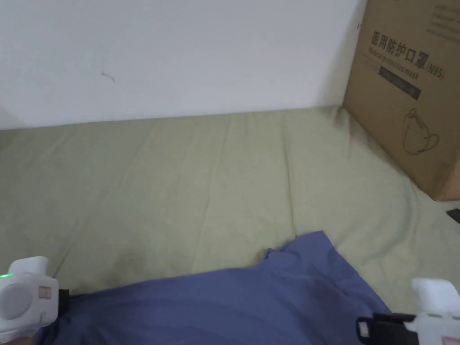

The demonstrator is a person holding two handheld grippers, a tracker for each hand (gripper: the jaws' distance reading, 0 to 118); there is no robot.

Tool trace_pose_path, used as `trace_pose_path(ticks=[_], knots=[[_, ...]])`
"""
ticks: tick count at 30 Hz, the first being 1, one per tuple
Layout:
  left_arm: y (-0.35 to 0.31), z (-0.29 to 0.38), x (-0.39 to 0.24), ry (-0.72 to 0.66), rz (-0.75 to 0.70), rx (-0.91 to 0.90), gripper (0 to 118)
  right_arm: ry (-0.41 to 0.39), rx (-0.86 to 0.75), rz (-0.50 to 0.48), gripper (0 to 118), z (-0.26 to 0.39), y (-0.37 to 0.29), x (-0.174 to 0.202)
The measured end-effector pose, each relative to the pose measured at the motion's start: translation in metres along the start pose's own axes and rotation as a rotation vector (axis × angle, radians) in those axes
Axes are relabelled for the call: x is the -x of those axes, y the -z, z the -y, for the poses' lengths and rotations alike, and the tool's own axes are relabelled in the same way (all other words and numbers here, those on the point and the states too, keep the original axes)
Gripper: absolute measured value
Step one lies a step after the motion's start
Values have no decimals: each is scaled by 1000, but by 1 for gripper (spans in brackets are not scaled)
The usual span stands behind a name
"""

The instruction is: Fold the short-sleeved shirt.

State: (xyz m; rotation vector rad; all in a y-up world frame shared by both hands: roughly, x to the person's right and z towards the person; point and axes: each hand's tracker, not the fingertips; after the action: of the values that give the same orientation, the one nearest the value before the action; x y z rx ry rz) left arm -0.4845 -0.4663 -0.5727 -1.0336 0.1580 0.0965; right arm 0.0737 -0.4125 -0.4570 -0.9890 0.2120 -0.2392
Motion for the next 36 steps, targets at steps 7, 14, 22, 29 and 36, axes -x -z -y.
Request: trace_pose_path(ticks=[7, 14, 22, 29, 36], knots=[[-40, -6, 17, -21, 80, -47, 2, -204, 37, 217, 95, -90, 78, -12], [-60, -3, 17, 47, 67, -87, 2, -218, 232, 255, 56, -114, 160, -26], [-75, 1, 19, 56, 72, -91, 2, -257, 188, 283, 0, -109, 145, -8], [-110, -17, 19, 70, 63, -139, 2, -167, 54, 151, 0, -143, 80, 6], [-178, -58, 15, 62, 47, -278, 2, -127, -106, 62, 0, -200, -5, 28]])
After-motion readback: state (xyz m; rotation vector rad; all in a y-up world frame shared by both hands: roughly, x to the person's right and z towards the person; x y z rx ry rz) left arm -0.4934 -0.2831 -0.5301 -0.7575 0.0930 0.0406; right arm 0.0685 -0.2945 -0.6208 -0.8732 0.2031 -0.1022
